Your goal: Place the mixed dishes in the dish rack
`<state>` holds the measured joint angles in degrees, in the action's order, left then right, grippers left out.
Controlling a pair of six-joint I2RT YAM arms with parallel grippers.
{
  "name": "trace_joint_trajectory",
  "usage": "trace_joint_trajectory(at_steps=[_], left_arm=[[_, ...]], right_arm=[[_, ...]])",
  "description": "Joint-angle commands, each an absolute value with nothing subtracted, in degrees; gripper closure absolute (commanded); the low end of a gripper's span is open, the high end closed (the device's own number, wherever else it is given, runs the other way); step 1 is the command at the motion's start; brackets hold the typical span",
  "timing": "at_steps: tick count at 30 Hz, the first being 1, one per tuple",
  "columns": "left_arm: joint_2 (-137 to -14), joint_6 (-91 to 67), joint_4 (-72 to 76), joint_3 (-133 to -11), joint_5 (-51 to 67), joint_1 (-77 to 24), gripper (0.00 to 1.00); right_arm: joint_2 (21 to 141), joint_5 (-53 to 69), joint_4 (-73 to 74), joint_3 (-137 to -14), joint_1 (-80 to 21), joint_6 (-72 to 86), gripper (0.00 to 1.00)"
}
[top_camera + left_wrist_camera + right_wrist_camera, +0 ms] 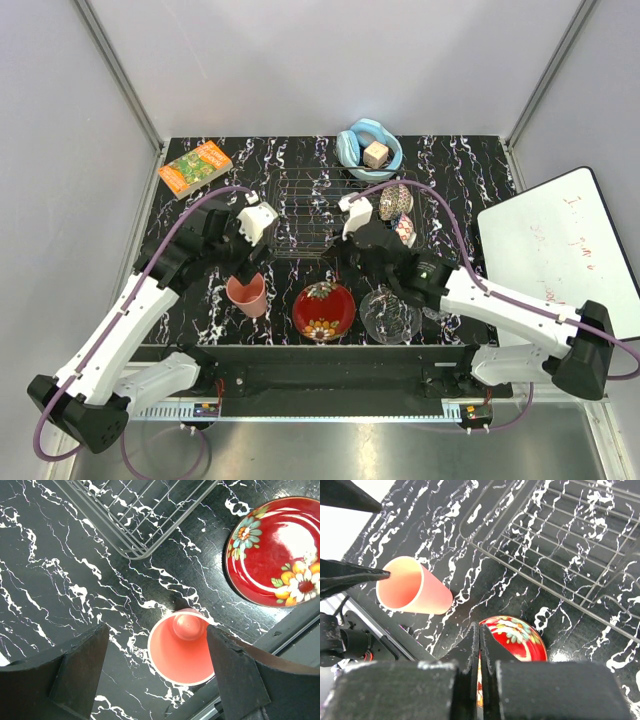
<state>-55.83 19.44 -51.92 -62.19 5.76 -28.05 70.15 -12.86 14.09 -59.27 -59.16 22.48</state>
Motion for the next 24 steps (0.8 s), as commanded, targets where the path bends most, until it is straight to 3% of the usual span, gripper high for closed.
trace_joint_trajectory(at_steps=[1,6,7,8,12,20,24], left_arm=[[-54.32,18.81,-49.22,-61.17,5.71,-27.86,0.17],[-55.54,18.02,-49.31,-60.82,10.88,-28.12,0.19],[-55.98,16.54,-49.39,-61.17,13.51,-28.39,0.20],[-57.20,15.91,-49.31,-61.26,14.49,-29.61,0.21],[-60.64,15.47,-49.31,-61.53,15.03,-35.93,0.22],[-71.09,19.42,-48.43,-59.06,12.48,-51.31,0.26],[-72.77,21.00,-45.71,-56.44,12.66,-52.82,0.28]], right_arm=[[71.72,-15.11,14.33,-57.67,-59.06,24.33,1.00],[72.42,-15.38,13.54,-49.32,-59.15,30.05,0.97],[72.42,-15.64,13.01,-48.44,-59.15,30.75,0.74],[72.25,-15.73,12.57,-46.86,-59.06,30.85,0.65],[72.25,-16.43,11.60,-44.74,-58.89,31.20,0.46],[75.58,-14.85,11.16,-42.72,-56.69,32.87,0.40],[77.08,-13.19,10.90,-42.71,-55.11,32.52,0.40]])
